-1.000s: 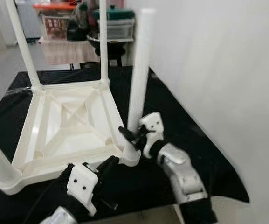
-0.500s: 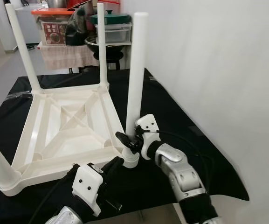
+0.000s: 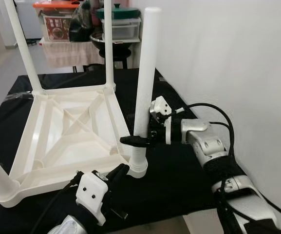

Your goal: Building children table

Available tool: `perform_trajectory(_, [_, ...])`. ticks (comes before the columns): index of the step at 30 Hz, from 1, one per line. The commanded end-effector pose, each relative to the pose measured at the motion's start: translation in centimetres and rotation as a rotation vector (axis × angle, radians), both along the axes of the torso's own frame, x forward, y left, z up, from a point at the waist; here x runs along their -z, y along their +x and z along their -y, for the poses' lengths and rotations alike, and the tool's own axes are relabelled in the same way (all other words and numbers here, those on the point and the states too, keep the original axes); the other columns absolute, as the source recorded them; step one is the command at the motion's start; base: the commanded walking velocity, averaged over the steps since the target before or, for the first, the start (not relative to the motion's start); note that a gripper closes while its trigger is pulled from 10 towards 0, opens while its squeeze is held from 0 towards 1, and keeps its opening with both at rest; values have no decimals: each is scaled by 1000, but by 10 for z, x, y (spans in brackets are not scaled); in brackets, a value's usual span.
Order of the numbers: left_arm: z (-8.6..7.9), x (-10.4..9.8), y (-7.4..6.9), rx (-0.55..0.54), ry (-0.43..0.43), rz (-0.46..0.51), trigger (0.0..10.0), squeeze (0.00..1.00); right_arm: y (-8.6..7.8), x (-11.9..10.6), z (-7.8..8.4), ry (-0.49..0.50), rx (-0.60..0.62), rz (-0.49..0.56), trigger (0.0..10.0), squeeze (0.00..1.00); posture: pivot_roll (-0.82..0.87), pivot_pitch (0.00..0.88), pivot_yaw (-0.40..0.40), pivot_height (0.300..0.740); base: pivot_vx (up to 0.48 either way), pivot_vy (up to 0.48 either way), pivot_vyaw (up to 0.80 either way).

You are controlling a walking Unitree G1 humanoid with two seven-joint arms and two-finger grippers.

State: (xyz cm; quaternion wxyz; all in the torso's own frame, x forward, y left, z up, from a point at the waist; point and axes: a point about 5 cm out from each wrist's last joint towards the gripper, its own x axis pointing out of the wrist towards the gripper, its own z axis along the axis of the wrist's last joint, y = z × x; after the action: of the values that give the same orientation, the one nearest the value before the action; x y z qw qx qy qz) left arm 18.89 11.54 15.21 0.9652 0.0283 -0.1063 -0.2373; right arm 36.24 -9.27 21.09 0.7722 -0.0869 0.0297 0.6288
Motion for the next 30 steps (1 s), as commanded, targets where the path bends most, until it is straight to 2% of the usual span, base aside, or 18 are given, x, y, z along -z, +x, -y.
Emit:
perform_trajectory(1, [2,3,-1,1,3,-8,10000,0,2,-2,-2,-1,-32,-12,7333,0,70,0,-75,740,0,0,0])
perform_trajectory(2, [2,3,-1,1,3,-8,10000,0,2,-2,-2,-1,-32,-12,7333,0,70,0,-75,740,0,0,0])
perform_trajectory(3, [2,2,-2,2,3,-8,10000,0,3,-1,0,-3,-34,-17,0,0,68,0,-74,740,0,0,0])
perform_trajectory(13, [3,1,-2,4,1,-3,10000,0,5,1,18,-2,6,6,0,0,58,0,-73,740,0,0,0])
perform_trajectory(14, [2,0,-3,4,0,-1,10000,0,5,7,26,-31,116,41,0,0,48,10,-72,740,0,0,0])
perform_trajectory(15, [2,-1,-4,4,0,0,10000,0,4,9,29,-38,156,46,0,0,47,13,-73,740,0,0,0])
perform_trajectory(16, [2,-1,-4,4,0,0,10000,0,4,11,30,-42,176,47,0,0,47,13,-73,740,0,0,0])
perform_trajectory(17, [1,-1,-4,4,1,0,10000,0,-1,21,24,-17,253,6,0,0,45,18,-80,740,0,0,0])
perform_trajectory(18, [0,-1,-5,4,2,0,10000,0,-3,33,13,28,423,-28,0,0,41,18,-89,740,0,0,0])
perform_trajectory(19, [0,-2,-5,3,2,1,10000,0,-5,44,6,87,688,-63,0,0,40,17,-87,740,0,0,0])
perform_trajectory(20, [0,-2,-5,3,2,1,10000,0,-5,44,6,87,688,-63,0,0,40,17,-87,740,0,0,0])
perform_trajectory(21, [-1,-2,-5,3,2,2,10000,0,-8,51,5,117,878,-94,0,0,41,20,-82,740,0,0,0])
perform_trajectory(22, [-1,-2,-5,3,2,2,10000,0,-8,51,5,117,878,-94,0,0,41,20,-82,740,0,0,0])
perform_trajectory(23, [-2,-3,-4,1,5,2,10000,0,-40,71,-27,111,839,-133,0,0,51,30,-60,740,0,0,0])
perform_trajectory(24, [-2,-3,-4,0,6,2,10000,0,-49,74,-36,119,801,-138,0,0,51,30,-60,740,0,0,0])
perform_trajectory(25, [-2,-3,-4,0,6,2,10000,0,-49,74,-36,119,801,-138,0,0,51,30,-60,740,0,0,0])
perform_trajectory(26, [-3,-2,-3,0,7,1,10000,0,-52,74,-44,106,758,-119,0,0,45,19,-53,740,0,0,0])
perform_trajectory(30, [-4,-2,-1,3,7,0,10000,0,-47,71,-45,80,732,-69,0,0,41,16,-63,740,0,0,0])
